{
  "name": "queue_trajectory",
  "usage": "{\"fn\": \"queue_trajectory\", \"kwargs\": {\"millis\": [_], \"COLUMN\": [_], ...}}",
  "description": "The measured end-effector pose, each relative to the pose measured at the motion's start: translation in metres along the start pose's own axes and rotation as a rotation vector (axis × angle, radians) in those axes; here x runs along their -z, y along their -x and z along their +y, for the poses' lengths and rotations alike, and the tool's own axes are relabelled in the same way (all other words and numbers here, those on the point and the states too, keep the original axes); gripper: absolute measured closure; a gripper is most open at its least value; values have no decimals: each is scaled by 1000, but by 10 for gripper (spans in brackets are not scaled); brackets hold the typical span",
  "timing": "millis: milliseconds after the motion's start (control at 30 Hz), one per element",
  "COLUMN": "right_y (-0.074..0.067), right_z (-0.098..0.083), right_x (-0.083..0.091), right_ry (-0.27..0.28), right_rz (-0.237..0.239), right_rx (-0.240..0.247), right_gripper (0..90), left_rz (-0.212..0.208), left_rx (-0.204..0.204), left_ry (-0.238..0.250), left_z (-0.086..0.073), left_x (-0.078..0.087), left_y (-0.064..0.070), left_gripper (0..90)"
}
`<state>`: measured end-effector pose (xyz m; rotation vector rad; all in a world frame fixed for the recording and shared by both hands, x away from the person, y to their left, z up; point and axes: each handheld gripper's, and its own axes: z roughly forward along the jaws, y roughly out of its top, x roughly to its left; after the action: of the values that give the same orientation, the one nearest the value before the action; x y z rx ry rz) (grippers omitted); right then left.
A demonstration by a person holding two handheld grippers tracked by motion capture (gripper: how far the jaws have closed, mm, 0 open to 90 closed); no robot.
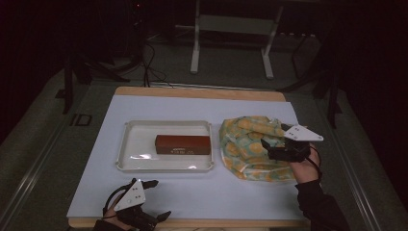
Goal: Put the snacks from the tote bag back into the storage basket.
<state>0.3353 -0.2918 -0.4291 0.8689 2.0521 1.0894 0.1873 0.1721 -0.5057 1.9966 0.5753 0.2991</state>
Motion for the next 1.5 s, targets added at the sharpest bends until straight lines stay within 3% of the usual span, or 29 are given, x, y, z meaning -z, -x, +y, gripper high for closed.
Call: {"fn": "queue_trajectory", "kwargs": {"millis": [233, 600, 733, 1100, 1500], "right_y": [-2, -8, -10, -27, -29], "right_z": [-18, -43, -52, -72, -88], "right_x": [12, 21, 24, 33, 42], "right_ry": [36, 65, 75, 66, 75], "right_rz": [-55, -100, -97, -130, -149], "right_rx": [-37, -84, -125, -115, -135], "right_gripper": [105, 105, 105, 105, 105], "left_rz": [-1, 0, -1, -4, -7], "left_rx": [-2, -1, -5, -11, -19], "left_ry": [0, 1, 0, 0, 1], "left_z": [0, 0, 0, 1, 1], "left_x": [0, 0, 0, 0, 1], "left_y": [0, 0, 1, 2, 3], "left_gripper": [0, 0, 0, 0, 0]}}
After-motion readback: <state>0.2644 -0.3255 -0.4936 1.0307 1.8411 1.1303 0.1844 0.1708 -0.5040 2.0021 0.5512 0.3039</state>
